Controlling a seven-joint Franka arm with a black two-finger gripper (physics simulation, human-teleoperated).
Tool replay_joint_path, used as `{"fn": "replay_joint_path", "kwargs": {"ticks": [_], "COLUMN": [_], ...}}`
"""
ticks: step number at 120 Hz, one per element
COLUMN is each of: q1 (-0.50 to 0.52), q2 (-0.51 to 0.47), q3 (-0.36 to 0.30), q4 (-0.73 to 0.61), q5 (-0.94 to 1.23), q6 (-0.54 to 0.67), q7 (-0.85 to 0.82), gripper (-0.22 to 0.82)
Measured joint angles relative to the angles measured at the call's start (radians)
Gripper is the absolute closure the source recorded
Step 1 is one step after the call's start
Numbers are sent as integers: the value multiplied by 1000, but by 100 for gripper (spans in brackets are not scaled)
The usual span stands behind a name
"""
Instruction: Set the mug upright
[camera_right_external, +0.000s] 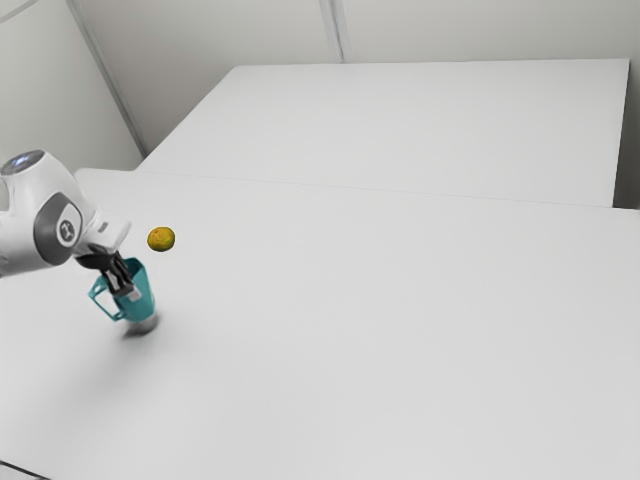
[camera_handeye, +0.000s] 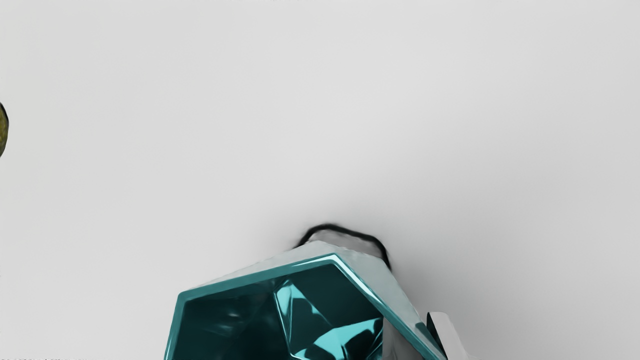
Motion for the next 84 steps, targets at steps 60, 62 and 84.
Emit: {"fn": "replay_joint_path", "kwargs": {"ticks": [60, 62, 84], "q1": [-106, -111, -127], "q2": [24, 24, 26], "q3": [-47, -48, -89], "q4": [33, 33, 33], "q5": [24, 24, 25], "q6": [13, 13, 7], "q7": [-367, -376, -472], "gripper": [78, 78, 78]}}
